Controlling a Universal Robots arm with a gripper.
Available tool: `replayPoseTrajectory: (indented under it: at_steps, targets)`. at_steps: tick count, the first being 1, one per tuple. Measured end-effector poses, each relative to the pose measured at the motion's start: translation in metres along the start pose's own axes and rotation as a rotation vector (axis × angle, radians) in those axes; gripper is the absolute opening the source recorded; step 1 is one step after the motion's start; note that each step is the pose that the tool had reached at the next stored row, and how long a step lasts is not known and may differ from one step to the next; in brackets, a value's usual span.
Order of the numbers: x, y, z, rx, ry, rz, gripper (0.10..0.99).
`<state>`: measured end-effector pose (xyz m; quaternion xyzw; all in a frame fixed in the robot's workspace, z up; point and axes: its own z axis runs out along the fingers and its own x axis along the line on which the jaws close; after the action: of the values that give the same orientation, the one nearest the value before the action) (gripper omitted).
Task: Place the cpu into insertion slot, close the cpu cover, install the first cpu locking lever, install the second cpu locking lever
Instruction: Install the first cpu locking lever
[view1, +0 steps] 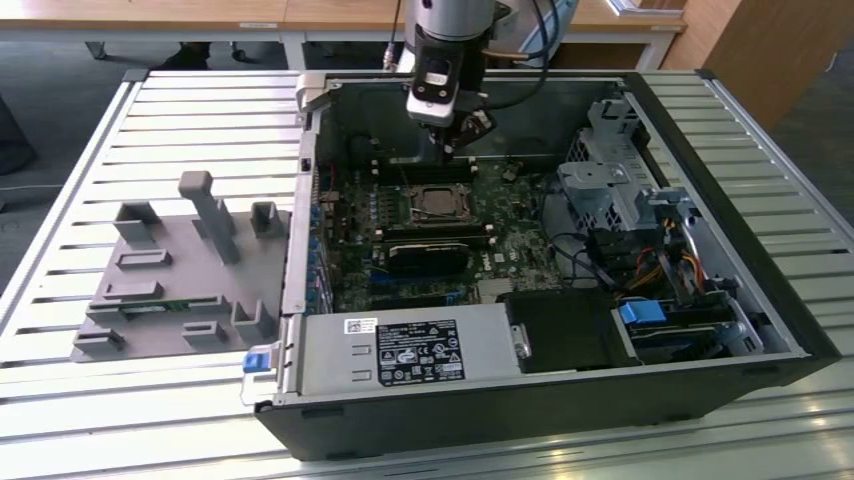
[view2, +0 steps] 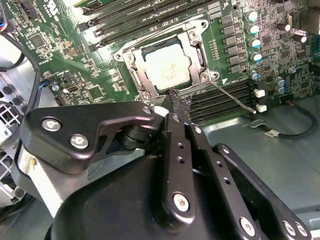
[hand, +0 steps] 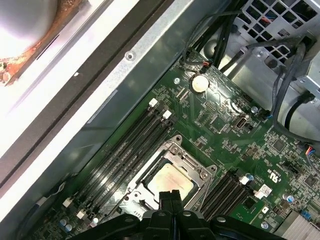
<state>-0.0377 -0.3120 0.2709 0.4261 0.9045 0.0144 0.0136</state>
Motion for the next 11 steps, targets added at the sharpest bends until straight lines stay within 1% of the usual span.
replayPoseTrajectory:
  at_steps: [11]
  targets:
    - [0.0,0.0,0.0,-0.001,0.0017,-0.045,0.122]
